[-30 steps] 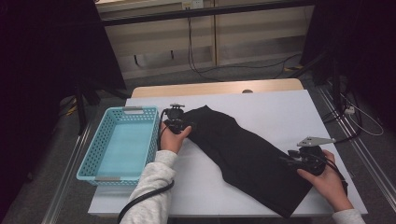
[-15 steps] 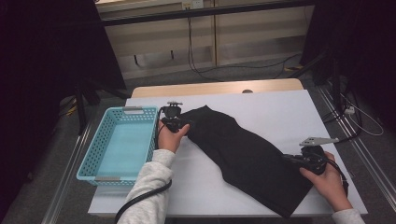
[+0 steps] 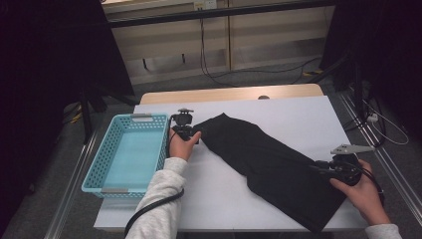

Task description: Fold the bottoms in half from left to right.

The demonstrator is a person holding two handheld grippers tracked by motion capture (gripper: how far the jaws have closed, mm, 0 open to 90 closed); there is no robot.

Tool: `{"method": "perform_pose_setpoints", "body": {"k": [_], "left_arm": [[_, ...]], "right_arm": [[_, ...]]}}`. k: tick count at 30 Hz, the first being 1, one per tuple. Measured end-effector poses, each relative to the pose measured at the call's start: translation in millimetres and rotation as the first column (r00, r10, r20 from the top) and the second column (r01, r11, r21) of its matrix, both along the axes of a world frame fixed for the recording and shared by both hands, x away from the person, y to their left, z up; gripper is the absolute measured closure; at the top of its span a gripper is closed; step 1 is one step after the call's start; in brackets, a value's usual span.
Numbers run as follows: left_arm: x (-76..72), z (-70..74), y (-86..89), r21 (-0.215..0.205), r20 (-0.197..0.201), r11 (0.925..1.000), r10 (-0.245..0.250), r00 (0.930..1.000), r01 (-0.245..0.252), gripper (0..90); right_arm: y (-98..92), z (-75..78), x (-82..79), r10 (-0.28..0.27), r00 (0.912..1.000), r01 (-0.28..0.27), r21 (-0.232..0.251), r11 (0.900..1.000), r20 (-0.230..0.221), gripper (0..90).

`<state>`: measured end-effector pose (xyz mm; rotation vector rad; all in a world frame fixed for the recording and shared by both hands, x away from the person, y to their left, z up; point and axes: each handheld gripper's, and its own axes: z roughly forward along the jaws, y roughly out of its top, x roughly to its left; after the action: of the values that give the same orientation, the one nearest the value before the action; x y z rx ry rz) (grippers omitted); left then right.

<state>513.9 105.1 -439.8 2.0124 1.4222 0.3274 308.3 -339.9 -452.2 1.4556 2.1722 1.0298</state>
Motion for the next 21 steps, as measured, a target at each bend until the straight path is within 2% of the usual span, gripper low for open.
{"method": "perform_pose_setpoints", "body": {"k": [5,7,11,13,15,17,18,19,20,21], "left_arm": [[9.7,-5.9,-2.2,0.014,-0.009,0.9998,0.013,0.9999,-0.012,16.6],[11.0,-8.8,-2.5,0.009,-0.007,0.9996,0.025,0.9997,-0.025,16.5],[12.4,-13.4,-3.4,0.029,-0.002,0.9993,0.022,0.9997,-0.022,15.2],[11.5,-13.0,-5.3,0.064,0.005,0.9977,0.021,0.9998,-0.021,19.9],[10.0,-11.4,-5.5,0.048,-0.001,0.9987,0.019,0.9998,-0.019,27.8],[9.0,-11.3,-6.5,0.053,0.002,0.9985,0.013,0.9999,-0.013,36.7],[8.4,-10.5,-7.4,0.06,0.0,0.9982,-0.002,1.0,0.002,36.7],[7.4,-9.2,-6.9,0.031,-0.015,0.9994,-0.015,0.9998,0.015,47.2],[7.4,-9.2,-6.9,0.031,-0.015,0.9994,-0.015,0.9998,0.015,52.1],[7.2,-8.9,-6.3,0.014,-0.021,0.9998,-0.015,0.9997,0.016,52.1]], "right_arm": [[8.7,5.1,0.3,0.02,0.9994,-0.02,0.003,1.0,0.029,48.9],[11.4,5.5,1.0,0.022,0.9993,-0.022,0.008,1.0,0.03,46.4],[13.9,6.7,1.3,0.03,0.9989,-0.031,0.022,0.999,0.035,42.9],[14.6,7.8,1.6,0.026,0.9988,-0.027,0.023,0.999,0.041,41.9],[16.0,9.1,1.4,0.03,0.9984,-0.031,0.026,0.999,0.048,41.8],[17.7,10.0,1.0,0.031,0.9982,-0.032,0.026,0.999,0.052,41.8],[17.7,10.0,1.0,0.031,0.9982,-0.032,0.026,0.999,0.052,41.8],[19.8,10.9,0.3,0.033,0.9975,-0.034,0.019,0.999,0.063,42.9],[20.9,10.9,0.1,0.037,0.9972,-0.039,0.019,0.999,0.064,42.9],[20.9,10.9,0.1,0.037,0.9972,-0.039,0.019,0.999,0.064,42.9]]}}
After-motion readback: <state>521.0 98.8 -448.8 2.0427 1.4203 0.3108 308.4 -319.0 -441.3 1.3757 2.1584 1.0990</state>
